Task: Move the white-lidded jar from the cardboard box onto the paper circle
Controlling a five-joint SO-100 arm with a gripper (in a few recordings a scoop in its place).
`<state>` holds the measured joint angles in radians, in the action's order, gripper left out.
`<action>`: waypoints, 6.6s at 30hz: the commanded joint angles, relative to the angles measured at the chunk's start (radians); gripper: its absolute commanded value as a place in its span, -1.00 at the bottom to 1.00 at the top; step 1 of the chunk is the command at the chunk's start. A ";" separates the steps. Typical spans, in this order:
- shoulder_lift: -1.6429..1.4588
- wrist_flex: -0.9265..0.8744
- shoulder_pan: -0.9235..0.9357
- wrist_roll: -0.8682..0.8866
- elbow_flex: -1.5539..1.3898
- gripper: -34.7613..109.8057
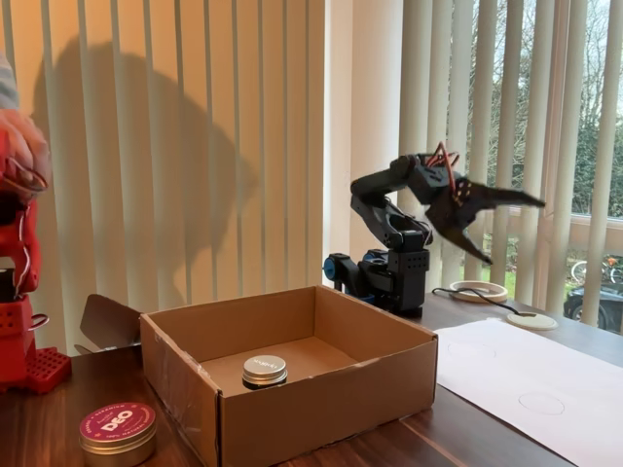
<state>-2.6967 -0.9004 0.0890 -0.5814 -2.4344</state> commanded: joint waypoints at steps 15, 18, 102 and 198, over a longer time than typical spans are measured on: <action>0.545 0.160 0.515 -0.476 0.588 0.17; 0.644 0.247 0.630 -0.592 0.615 0.17; 1.410 0.706 0.996 -1.327 0.653 -0.06; 1.782 0.953 0.959 -1.270 1.123 0.02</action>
<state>-0.8744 0.0061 1.0339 -1.8331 -1.3913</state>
